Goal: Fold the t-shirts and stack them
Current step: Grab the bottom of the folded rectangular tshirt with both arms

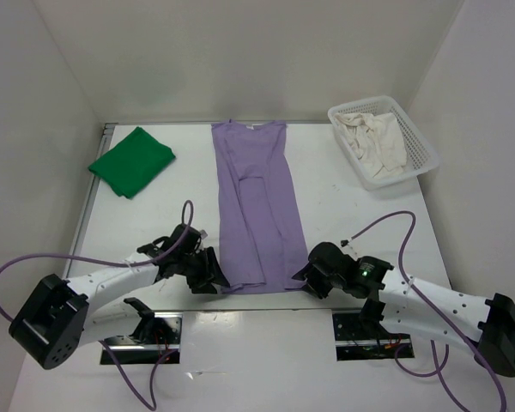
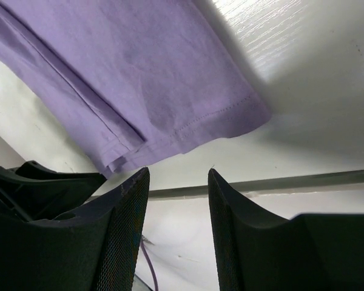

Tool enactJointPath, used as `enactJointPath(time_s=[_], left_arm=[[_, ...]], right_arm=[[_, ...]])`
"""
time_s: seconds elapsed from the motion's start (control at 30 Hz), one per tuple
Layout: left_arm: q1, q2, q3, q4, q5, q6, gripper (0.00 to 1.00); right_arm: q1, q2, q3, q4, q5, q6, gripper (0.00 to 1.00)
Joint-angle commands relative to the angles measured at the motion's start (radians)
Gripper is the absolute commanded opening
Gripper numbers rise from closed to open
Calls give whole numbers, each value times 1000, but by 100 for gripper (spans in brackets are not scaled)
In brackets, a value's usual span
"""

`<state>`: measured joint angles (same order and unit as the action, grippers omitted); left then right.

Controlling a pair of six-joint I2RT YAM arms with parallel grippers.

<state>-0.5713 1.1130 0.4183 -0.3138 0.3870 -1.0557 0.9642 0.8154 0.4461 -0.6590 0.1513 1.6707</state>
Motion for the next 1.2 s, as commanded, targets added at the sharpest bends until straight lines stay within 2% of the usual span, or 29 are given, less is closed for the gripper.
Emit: enactJointPath(time_s=[0.0,0.1,0.3,0.43,0.53,0.7,0.8,1.0,1.1,1.17], left_arm=[[-22,30,0,64,35,-19,55],[-33,53,0,103,35,-38,44],[-33,97,46,96,15,-29,0],[42,-26,15,-33,10,8,0],[57,-51,-19,-59,36,8,0],[68,-51,28,-133,-13,57,0],[68,-41,39,-209,-45,36,0],[68,-28,149,-418,-171,-18,0],[68,-28,149,-398,-183,-18,0],[68,-28,177,-389,-183,9,0]], right_arm=[[-4,-5,-3,-13,50,23,49],[-4,-5,-12,-24,50,35,49],[-4,-53,-63,-24,50,67,49],[-4,-74,-72,-36,50,87,49],[-4,-74,-90,-8,25,87,49],[-4,8,-90,52,14,77,49],[-4,40,-90,87,-5,77,49],[-4,-13,-122,99,-1,77,49],[-4,54,-132,191,-22,64,51],[-4,117,-54,153,8,35,52]])
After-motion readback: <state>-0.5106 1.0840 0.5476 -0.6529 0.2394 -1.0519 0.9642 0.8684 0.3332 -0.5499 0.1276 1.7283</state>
